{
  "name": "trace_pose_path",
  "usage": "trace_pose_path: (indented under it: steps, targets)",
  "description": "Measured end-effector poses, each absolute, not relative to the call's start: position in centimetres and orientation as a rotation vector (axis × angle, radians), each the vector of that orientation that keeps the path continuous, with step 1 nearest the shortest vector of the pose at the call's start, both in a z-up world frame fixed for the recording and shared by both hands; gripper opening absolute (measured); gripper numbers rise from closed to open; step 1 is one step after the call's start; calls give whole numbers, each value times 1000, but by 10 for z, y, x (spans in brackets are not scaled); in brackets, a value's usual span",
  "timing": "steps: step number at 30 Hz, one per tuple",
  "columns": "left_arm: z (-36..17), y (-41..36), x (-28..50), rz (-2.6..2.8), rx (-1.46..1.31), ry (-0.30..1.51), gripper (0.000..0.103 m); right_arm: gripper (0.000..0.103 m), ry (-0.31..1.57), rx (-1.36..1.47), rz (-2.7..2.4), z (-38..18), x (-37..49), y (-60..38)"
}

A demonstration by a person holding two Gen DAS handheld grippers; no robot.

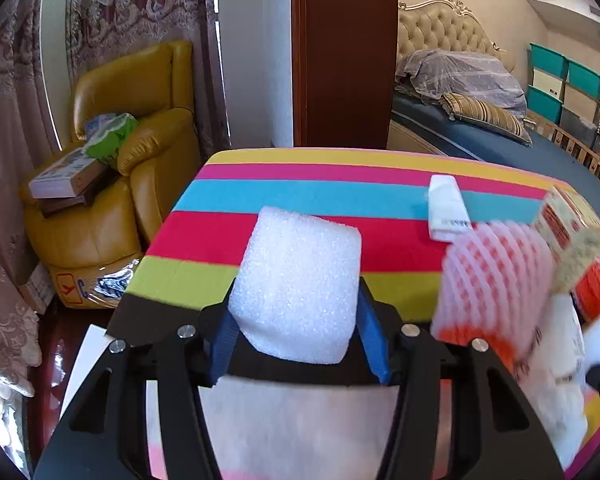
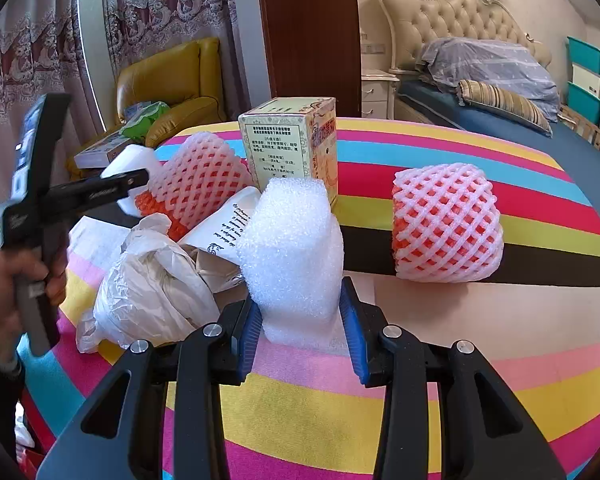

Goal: Collect trash
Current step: 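Lift both foam blocks and carry them over the pink bin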

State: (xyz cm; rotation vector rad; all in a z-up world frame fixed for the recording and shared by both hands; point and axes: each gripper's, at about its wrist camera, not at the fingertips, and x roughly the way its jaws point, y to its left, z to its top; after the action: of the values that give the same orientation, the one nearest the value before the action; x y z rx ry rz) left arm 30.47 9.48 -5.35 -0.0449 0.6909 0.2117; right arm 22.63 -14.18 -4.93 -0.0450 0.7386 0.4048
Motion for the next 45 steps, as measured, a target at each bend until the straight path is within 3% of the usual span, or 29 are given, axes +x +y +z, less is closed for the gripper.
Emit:
trace_pose_path:
  steps: [25,45]
  targets:
    - [-63,61,96,202,-58,621,54,37,673,-71,406,-43,185,-161]
    - [-36,-41,92,-42,33,576,54,37,608,-44,357,-32,131,-222]
